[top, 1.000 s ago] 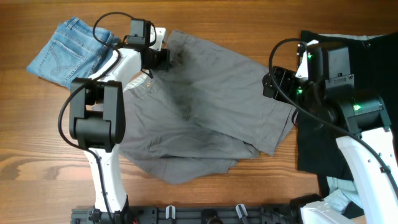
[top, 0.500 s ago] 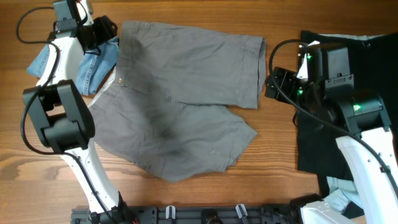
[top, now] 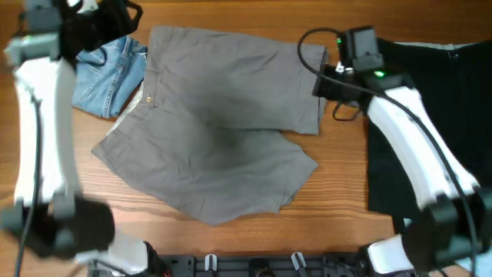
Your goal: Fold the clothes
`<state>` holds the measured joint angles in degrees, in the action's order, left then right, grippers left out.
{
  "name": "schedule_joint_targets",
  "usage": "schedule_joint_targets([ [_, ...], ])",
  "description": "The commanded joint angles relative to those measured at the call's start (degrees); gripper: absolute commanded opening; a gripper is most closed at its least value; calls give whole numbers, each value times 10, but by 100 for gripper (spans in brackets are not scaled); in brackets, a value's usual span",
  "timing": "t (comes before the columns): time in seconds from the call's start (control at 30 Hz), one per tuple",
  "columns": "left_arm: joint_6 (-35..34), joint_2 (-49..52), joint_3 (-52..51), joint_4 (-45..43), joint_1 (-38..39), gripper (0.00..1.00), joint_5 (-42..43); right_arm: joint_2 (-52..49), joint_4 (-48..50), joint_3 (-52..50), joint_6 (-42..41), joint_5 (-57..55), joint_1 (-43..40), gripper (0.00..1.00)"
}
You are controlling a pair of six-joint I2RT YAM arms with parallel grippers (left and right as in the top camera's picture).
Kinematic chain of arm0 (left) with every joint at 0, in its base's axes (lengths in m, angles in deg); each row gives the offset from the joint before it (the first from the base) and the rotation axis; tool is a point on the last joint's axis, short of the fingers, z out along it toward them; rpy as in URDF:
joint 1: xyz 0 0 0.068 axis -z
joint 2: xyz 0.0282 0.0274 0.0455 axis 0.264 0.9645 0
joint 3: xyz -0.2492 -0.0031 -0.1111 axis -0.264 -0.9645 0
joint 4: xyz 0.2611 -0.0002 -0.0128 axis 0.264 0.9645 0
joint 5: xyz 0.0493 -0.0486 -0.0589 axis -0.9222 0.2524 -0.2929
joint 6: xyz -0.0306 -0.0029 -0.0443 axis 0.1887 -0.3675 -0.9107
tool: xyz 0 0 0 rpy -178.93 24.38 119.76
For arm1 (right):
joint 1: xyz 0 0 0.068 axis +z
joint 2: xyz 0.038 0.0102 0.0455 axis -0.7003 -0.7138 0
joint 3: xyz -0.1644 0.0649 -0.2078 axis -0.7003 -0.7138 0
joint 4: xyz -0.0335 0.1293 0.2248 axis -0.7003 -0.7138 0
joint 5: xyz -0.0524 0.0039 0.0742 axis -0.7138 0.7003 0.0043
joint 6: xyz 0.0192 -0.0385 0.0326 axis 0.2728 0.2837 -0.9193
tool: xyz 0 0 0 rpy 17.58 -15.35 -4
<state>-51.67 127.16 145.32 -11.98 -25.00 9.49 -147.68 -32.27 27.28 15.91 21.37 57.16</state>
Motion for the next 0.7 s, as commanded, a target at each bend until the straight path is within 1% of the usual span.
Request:
schedule_joint_targets([
  [0.0,74,-131,6,92,3,70,4,-62,34,6,12,-7,-16,56],
  [0.07,76,-177,6,123,3,71,-13,-92,41,6,12,-6,-28,55],
  [0.17,76,-240,6,155,3,75,-53,-128,16,6,13,27,-44,56],
  [0.23,75,-272,6,170,3,76,-73,-145,9,6,16,41,-53,56],
  [0.33,75,-317,6,186,3,76,-87,-168,-7,6,42,108,-65,50],
  [0.4,75,-339,6,192,3,76,-89,-182,-32,6,67,160,-67,51],
  [0.47,75,-355,6,201,3,76,-89,-192,-55,5,75,189,-67,59],
  [0.53,75,-365,6,216,3,76,-89,-196,-62,-2,90,201,-64,75],
  [0.57,75,-366,6,223,3,76,-89,-197,-64,-7,90,200,-63,79],
  [0.6,75,-366,6,230,3,76,-89,-197,-64,-14,89,200,-63,80],
  [0.67,75,-366,6,242,3,76,-89,-198,-61,-26,90,201,-63,80],
])
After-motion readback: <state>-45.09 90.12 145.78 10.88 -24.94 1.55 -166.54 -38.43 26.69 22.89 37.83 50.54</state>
